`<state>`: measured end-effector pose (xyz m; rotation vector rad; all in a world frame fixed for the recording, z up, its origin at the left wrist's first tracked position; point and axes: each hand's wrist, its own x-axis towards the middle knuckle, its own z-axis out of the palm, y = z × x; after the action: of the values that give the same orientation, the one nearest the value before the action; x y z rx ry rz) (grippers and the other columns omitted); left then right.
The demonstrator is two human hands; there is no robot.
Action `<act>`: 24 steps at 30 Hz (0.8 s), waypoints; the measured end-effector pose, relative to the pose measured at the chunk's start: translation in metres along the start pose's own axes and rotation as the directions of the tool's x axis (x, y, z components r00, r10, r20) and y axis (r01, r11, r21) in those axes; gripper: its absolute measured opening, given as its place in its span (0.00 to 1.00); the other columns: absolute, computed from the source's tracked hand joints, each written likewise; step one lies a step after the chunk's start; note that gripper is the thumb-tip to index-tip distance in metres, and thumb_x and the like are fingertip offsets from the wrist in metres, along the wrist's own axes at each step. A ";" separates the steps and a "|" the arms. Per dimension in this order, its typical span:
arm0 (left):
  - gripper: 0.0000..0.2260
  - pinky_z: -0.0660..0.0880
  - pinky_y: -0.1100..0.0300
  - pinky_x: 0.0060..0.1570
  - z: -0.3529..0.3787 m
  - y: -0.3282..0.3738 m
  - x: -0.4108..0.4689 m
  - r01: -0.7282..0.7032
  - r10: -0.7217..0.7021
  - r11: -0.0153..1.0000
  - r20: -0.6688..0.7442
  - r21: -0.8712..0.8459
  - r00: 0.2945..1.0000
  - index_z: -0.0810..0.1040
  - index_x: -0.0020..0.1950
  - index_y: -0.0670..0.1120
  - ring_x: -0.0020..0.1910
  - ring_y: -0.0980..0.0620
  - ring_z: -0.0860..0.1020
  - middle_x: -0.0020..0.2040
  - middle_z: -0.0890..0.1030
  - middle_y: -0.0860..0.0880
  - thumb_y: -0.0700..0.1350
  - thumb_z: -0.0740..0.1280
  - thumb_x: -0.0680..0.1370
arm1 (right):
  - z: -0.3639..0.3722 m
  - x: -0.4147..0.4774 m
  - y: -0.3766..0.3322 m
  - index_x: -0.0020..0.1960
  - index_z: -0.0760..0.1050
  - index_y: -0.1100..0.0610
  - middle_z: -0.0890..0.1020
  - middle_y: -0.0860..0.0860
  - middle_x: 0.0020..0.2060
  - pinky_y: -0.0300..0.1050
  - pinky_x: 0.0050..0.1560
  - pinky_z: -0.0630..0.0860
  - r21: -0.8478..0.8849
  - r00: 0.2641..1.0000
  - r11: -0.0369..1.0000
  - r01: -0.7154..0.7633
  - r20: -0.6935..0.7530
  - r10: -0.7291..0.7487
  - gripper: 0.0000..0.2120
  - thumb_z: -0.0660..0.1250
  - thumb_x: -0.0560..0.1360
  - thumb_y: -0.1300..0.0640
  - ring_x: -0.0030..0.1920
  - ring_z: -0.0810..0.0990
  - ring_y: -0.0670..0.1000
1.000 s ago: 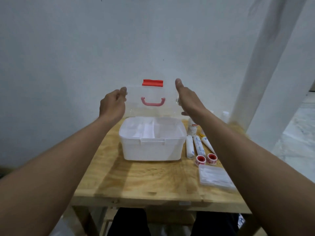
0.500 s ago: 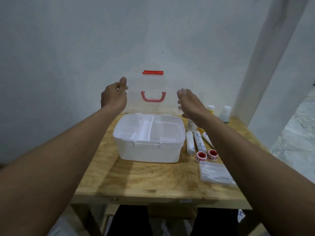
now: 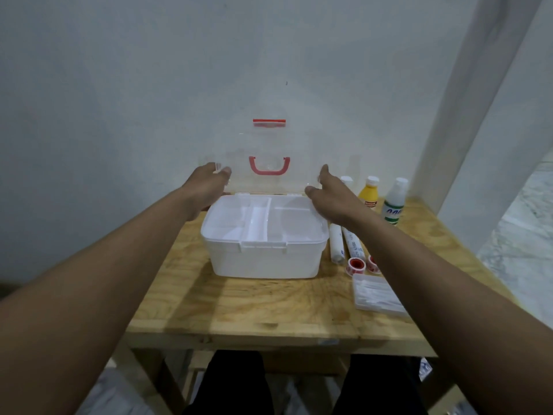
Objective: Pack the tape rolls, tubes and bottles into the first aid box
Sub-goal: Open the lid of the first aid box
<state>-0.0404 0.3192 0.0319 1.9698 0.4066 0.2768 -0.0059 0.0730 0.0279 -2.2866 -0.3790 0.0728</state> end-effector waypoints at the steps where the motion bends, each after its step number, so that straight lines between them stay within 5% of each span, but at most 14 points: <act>1: 0.23 0.76 0.54 0.60 -0.003 -0.005 -0.001 0.003 -0.002 1.000 0.041 -0.011 0.999 0.69 0.75 0.44 0.60 0.47 0.78 0.67 0.77 0.46 0.50 0.64 0.81 | 0.001 -0.003 -0.001 0.82 0.38 0.58 0.64 0.58 0.77 0.44 0.60 0.65 0.006 1.000 1.000 0.009 0.018 -0.009 0.35 0.56 0.84 0.54 0.72 0.69 0.58; 5: 0.38 0.74 0.44 0.65 -0.012 -0.019 -0.003 0.066 -0.059 0.997 0.165 -0.037 0.984 0.63 0.79 0.46 0.64 0.42 0.78 0.71 0.75 0.46 0.40 0.75 0.71 | 0.003 -0.010 0.000 0.81 0.34 0.55 0.63 0.55 0.78 0.40 0.57 0.64 -0.058 0.997 0.997 0.047 0.061 -0.044 0.37 0.56 0.84 0.53 0.71 0.70 0.56; 11: 0.37 0.70 0.45 0.69 -0.011 -0.028 -0.005 0.114 -0.102 0.992 0.187 -0.053 0.977 0.56 0.81 0.43 0.70 0.43 0.72 0.77 0.66 0.48 0.40 0.71 0.76 | 0.006 -0.012 0.004 0.82 0.38 0.57 0.52 0.55 0.81 0.47 0.73 0.58 -0.143 0.992 0.988 0.050 0.119 -0.033 0.33 0.53 0.85 0.50 0.80 0.55 0.56; 13: 0.28 0.71 0.47 0.68 -0.007 -0.026 -0.011 0.097 -0.096 0.995 0.152 0.004 0.984 0.61 0.79 0.43 0.68 0.45 0.73 0.77 0.67 0.48 0.44 0.66 0.81 | 0.006 -0.011 0.004 0.82 0.41 0.58 0.53 0.56 0.81 0.48 0.74 0.57 -0.172 0.992 0.985 0.035 0.127 -0.013 0.32 0.51 0.85 0.49 0.80 0.55 0.57; 18: 0.27 0.60 0.48 0.76 0.002 -0.027 -0.019 0.072 -0.079 0.989 0.053 0.126 0.995 0.59 0.81 0.44 0.78 0.44 0.62 0.80 0.60 0.47 0.53 0.58 0.85 | 0.006 -0.015 0.000 0.81 0.52 0.62 0.59 0.58 0.79 0.51 0.73 0.58 -0.216 0.990 0.976 0.008 0.137 0.022 0.28 0.49 0.86 0.49 0.78 0.59 0.59; 24: 0.25 0.65 0.45 0.73 0.001 -0.029 -0.021 0.116 -0.118 0.991 0.018 0.069 0.993 0.66 0.78 0.43 0.73 0.42 0.69 0.76 0.68 0.44 0.56 0.56 0.85 | 0.006 -0.015 -0.004 0.67 0.74 0.64 0.77 0.63 0.64 0.55 0.65 0.70 -0.220 0.996 0.975 0.014 0.088 0.006 0.22 0.49 0.86 0.51 0.64 0.74 0.63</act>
<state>-0.0639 0.3208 0.0050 2.0046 0.5213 0.1686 -0.0226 0.0754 0.0253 -2.5081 -0.4576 0.1358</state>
